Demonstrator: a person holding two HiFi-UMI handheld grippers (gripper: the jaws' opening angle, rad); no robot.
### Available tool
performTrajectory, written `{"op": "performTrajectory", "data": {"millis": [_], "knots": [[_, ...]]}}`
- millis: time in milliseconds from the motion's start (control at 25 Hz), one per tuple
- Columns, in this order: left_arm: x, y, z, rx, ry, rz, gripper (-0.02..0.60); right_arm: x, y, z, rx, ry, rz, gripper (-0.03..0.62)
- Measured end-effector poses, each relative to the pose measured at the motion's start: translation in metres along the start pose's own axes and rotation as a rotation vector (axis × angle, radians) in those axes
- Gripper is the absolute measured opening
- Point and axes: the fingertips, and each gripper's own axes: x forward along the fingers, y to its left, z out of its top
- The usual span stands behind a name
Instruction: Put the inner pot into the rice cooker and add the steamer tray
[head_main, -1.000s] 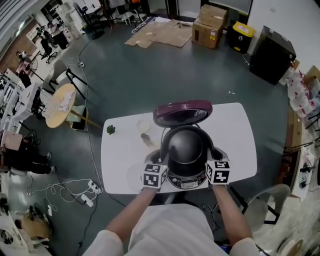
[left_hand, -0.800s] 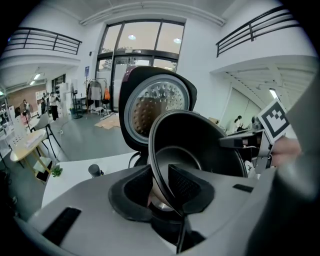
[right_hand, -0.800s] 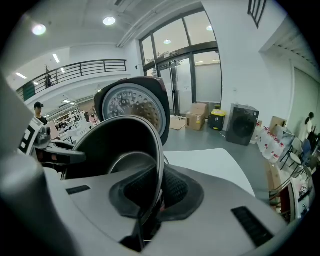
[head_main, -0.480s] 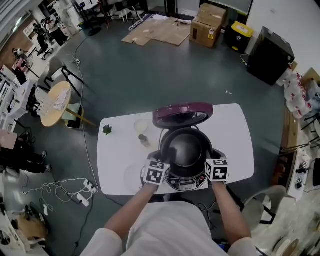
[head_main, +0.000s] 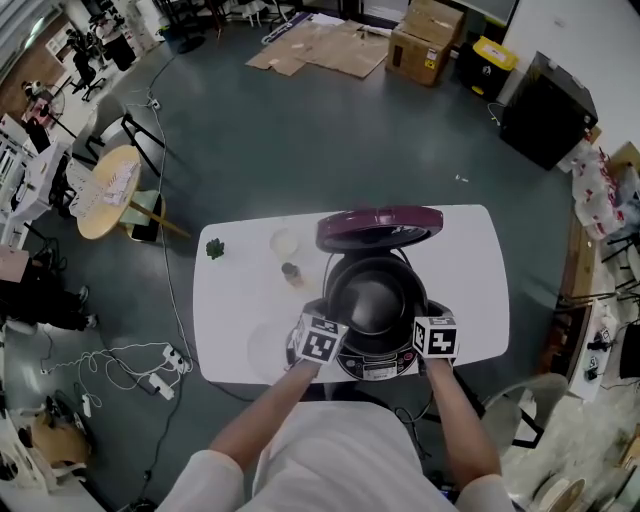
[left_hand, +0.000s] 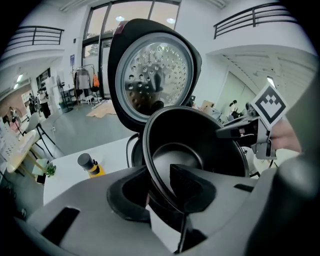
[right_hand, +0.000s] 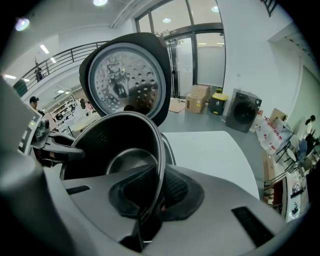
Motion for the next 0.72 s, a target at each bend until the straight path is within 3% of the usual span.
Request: {"op": "performTrajectory", "data": {"millis": [480, 720], "knots": [[0.031, 0.008, -0.027, 0.123, 0.137, 0.029, 0.164, 0.035, 0.001, -0.013, -0.123, 0.144, 0.037, 0.06], [0.04, 0.012, -0.03, 0.185, 0.162, 0.107, 0.167, 0.049, -0.002, -0.029, -0.232, 0.173, -0.014, 0.095]]}}
